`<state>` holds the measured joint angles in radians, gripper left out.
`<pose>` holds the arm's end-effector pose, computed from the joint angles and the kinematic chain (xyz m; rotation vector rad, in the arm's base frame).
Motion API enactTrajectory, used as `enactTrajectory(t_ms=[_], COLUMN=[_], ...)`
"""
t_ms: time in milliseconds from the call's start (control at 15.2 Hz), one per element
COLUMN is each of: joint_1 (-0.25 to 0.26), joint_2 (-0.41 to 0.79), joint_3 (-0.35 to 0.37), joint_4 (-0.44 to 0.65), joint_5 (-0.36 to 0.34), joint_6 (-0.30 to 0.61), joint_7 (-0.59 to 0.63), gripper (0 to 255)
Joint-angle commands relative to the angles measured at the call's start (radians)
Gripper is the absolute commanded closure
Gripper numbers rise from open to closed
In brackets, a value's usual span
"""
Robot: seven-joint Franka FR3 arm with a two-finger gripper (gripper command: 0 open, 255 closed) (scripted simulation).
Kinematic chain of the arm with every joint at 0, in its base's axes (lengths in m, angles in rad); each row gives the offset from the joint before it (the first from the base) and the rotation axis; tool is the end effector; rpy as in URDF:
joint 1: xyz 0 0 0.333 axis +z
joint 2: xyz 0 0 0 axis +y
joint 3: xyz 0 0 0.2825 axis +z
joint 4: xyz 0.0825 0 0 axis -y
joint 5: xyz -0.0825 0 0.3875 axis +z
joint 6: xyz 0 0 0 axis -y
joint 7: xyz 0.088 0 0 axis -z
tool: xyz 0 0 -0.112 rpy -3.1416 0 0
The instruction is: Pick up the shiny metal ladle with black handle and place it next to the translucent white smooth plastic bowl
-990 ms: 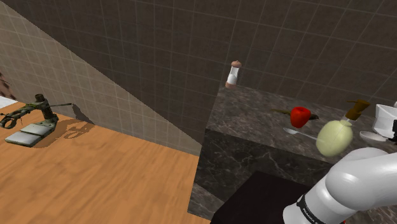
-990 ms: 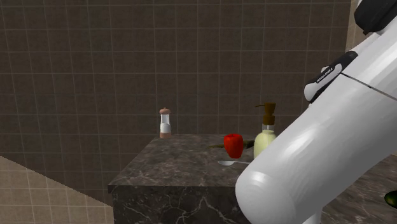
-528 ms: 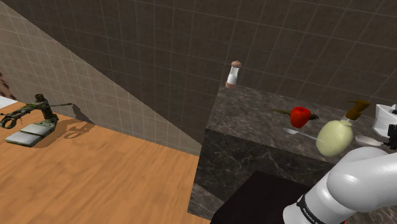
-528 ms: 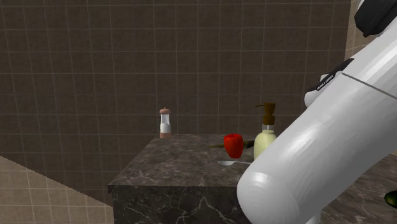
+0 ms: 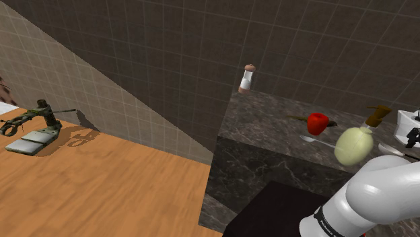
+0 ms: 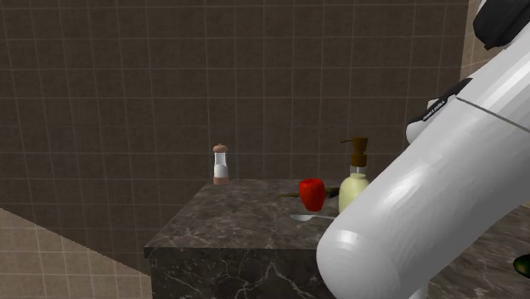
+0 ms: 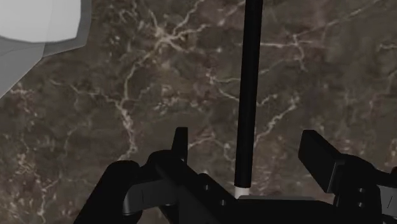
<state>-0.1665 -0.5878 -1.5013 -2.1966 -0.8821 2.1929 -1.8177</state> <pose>-0.0960 -0.5332 0.3550 2.8375 0.9119 -0.2681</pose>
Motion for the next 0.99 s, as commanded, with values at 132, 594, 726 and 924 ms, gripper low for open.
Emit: enactTrajectory(t_ms=[132, 594, 726, 924], joint_1=[0.000, -0.113, -0.113, -0.113], joint_2=[0.000, -0.014, -0.014, -0.014], joint_3=[0.000, 0.170, 0.170, 0.170], joint_4=[0.000, 0.022, 0.022, 0.022], joint_5=[0.000, 0.055, 0.055, 0.055], joint_6=[0.000, -0.106, -0.106, -0.106], joint_7=[0.000, -0.027, -0.027, -0.027], gripper=[0, 0, 0, 0])
